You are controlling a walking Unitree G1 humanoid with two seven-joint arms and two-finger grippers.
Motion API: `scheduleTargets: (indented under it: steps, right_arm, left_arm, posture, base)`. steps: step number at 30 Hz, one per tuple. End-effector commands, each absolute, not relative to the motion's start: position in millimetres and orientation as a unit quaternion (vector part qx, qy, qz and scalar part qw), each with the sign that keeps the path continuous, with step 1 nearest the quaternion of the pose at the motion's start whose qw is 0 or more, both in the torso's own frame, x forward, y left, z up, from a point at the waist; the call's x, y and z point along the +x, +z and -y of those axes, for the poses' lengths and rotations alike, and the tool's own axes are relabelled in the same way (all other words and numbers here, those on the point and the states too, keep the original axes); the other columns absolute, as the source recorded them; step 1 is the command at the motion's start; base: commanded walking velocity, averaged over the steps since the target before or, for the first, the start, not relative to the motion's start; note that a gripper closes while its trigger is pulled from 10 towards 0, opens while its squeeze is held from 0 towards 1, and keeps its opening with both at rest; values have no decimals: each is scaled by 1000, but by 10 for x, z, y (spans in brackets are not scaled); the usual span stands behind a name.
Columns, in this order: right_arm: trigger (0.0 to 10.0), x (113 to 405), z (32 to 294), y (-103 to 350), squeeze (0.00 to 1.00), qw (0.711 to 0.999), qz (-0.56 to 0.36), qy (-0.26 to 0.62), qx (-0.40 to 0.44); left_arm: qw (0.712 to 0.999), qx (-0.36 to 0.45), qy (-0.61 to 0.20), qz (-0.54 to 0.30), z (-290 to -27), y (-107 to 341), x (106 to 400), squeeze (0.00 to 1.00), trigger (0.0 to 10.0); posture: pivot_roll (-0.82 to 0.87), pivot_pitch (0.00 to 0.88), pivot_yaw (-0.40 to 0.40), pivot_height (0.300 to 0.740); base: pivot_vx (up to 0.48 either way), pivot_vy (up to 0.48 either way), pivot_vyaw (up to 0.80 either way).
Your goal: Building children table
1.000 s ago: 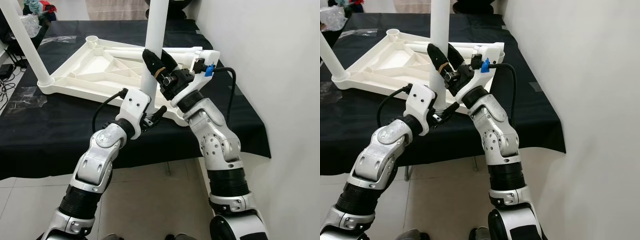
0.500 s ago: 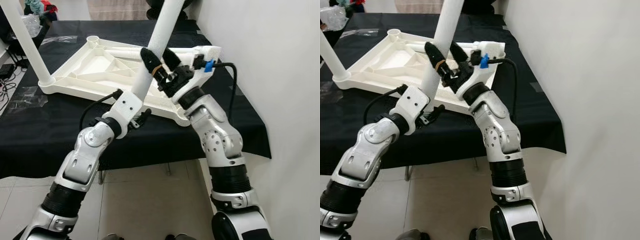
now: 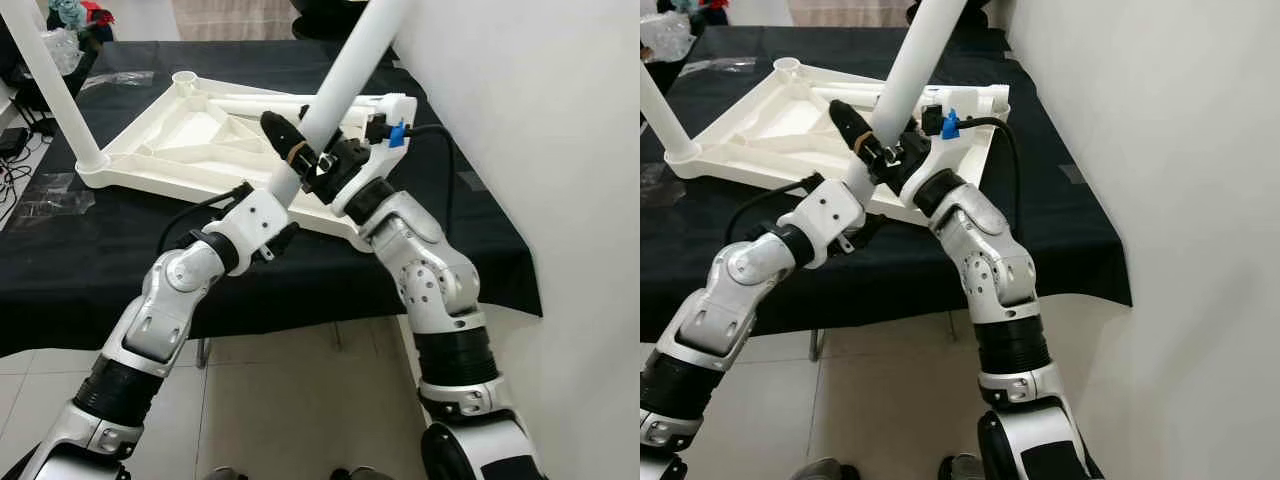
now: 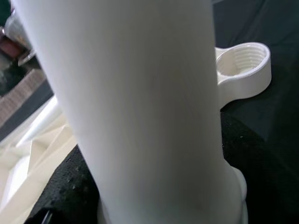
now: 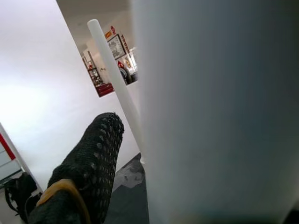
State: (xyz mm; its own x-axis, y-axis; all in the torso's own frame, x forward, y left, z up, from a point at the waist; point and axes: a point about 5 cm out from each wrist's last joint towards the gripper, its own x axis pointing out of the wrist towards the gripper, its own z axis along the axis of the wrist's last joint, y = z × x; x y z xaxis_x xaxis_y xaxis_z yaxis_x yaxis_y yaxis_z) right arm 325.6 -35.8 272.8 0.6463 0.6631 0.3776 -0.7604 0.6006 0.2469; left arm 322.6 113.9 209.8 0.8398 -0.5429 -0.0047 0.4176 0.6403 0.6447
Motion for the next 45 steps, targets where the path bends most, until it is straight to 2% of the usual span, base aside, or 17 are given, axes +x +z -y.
scheduleTargets:
  steps: [1,16,23,24,28,29,45]
  right_arm:
    - [10000,3242,265,2691,0,878,106,418,208]
    - [10000,3326,201,2818,0,884,120,385,235]
    - [10000,3369,178,2865,0,891,130,367,231]
    - [8471,3371,175,2861,0,892,130,368,228]
    - [8471,3372,173,2857,0,893,130,368,226]
    - [0,3372,172,2848,0,893,128,368,225]
    - [0,3390,199,2811,0,895,127,360,230]
  left_arm:
    - [889,346,-282,103,-1054,2085,3226,0,10000]
    - [878,344,-310,122,-805,2057,3184,0,10000]
    - [863,364,-325,130,-707,1992,3132,0,10000]
    - [861,370,-324,131,-717,1986,3132,0,10000]
    - [859,374,-323,132,-725,1982,3132,0,10000]
    - [858,377,-323,131,-740,1977,3134,0,10000]
    - [864,381,-307,119,-840,1949,3182,0,10000]
  posture:
    - [14,100,-63,740]
    - [12,104,-62,740]
    - [9,104,-62,740]
    - [9,104,-62,740]
    - [9,104,-62,740]
    - [11,103,-62,740]
    - [9,90,-60,740]
  base:
    - [0,0,0]
    - [0,0,0]
    - [0,0,0]
    - [0,0,0]
    - [0,0,0]
    - [0,0,0]
    - [0,0,0]
